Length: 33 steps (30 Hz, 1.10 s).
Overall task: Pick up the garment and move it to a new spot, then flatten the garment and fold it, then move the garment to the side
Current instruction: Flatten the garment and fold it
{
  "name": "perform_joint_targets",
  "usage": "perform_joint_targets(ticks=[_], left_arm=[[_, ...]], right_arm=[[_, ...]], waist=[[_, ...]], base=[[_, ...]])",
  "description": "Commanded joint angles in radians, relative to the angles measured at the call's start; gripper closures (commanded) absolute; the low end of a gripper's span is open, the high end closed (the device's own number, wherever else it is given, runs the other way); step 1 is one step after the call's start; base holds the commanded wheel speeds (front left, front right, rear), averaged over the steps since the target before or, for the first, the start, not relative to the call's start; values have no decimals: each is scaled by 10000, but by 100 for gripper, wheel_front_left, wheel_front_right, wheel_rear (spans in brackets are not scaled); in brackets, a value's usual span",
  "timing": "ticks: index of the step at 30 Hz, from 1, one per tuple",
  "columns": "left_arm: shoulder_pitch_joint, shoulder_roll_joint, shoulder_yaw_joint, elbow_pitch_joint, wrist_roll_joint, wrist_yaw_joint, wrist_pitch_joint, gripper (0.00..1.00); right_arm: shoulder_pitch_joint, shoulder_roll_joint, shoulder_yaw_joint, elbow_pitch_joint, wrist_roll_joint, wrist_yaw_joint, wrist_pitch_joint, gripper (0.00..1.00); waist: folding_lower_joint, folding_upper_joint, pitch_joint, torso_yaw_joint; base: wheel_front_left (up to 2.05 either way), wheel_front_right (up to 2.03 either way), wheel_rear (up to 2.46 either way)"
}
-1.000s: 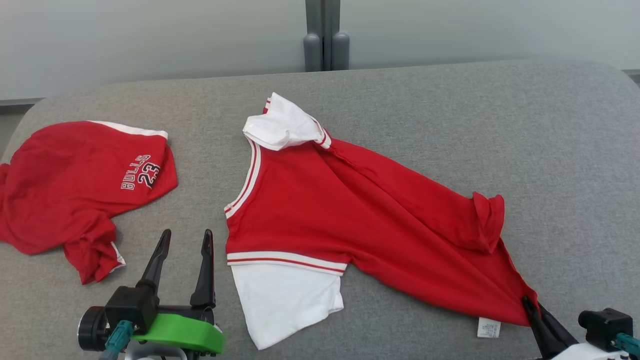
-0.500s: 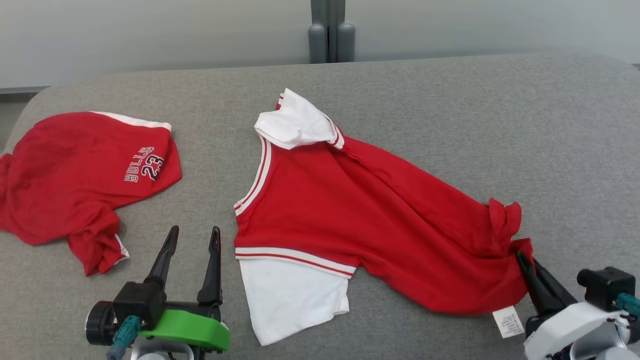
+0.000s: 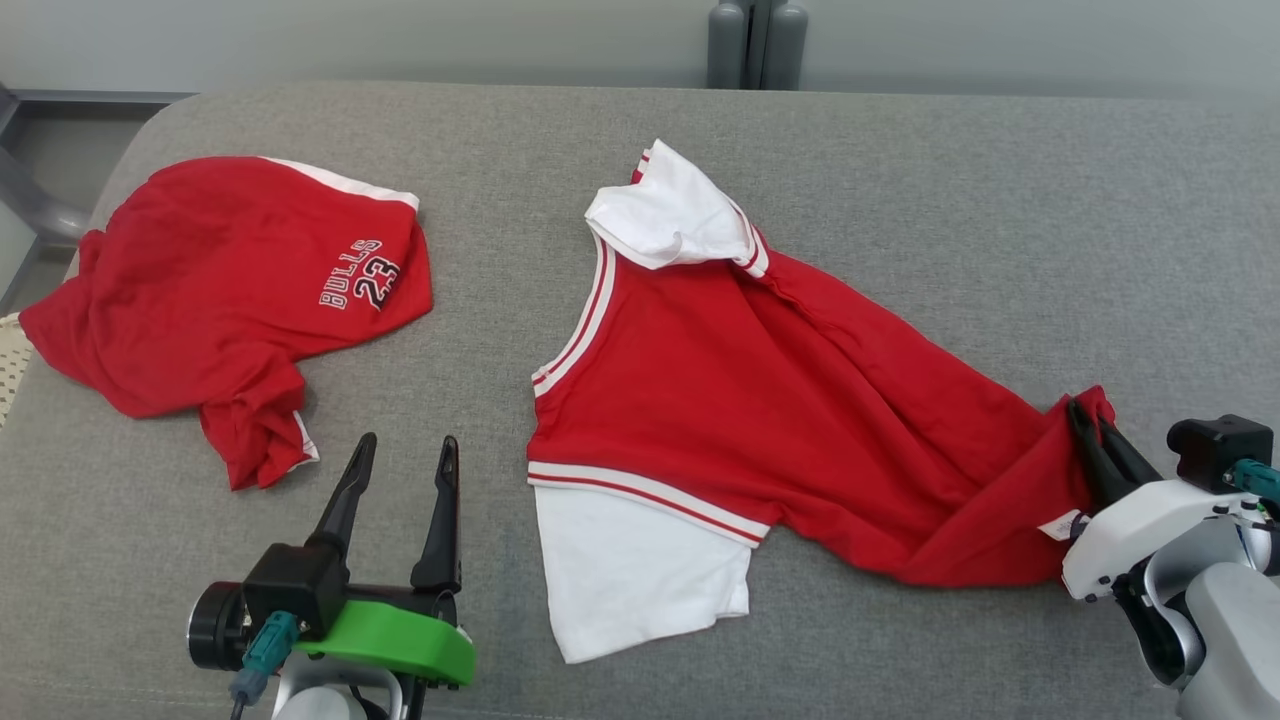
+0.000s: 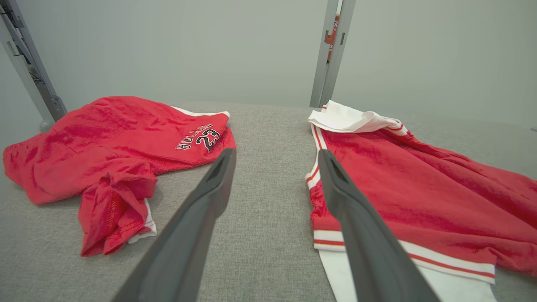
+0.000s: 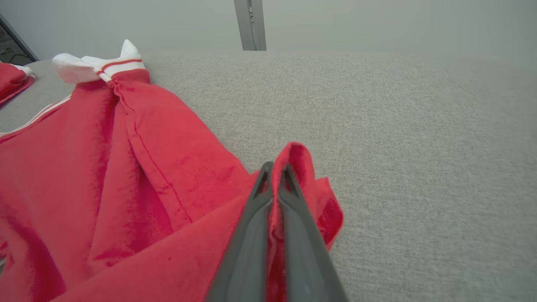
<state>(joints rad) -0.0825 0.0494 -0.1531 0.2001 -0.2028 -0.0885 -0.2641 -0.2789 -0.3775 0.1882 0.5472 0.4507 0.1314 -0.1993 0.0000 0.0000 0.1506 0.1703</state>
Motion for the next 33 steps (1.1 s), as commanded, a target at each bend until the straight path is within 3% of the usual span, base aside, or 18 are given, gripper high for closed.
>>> perform_joint_targets(ticks=[1,2,9,18,33], left_arm=[[-125,20,38,22,-123,32,-4,0],[-92,20,58,37,-118,43,-5,0],[195,20,286,-5,-5,67,-3,0],[468,22,660,-100,187,-9,-3,0],[942,22,1071,-138,384,-162,-5,0]], right_arm=[[-225,2,84,238,78,-14,-169,9],[-309,42,108,423,142,-14,-276,0],[-275,30,-120,336,64,-14,-664,0],[942,401,-1440,-1944,-529,-14,-660,0],[3060,1225,-1627,-4546,-1421,-14,-663,0]], waist=[[0,0,13,69],[0,0,-24,48],[0,0,-387,-392],[0,0,-767,-1013],[0,0,-1314,-1280]], base=[[0,0,0],[0,0,0],[0,0,0],[0,0,0],[0,0,0]])
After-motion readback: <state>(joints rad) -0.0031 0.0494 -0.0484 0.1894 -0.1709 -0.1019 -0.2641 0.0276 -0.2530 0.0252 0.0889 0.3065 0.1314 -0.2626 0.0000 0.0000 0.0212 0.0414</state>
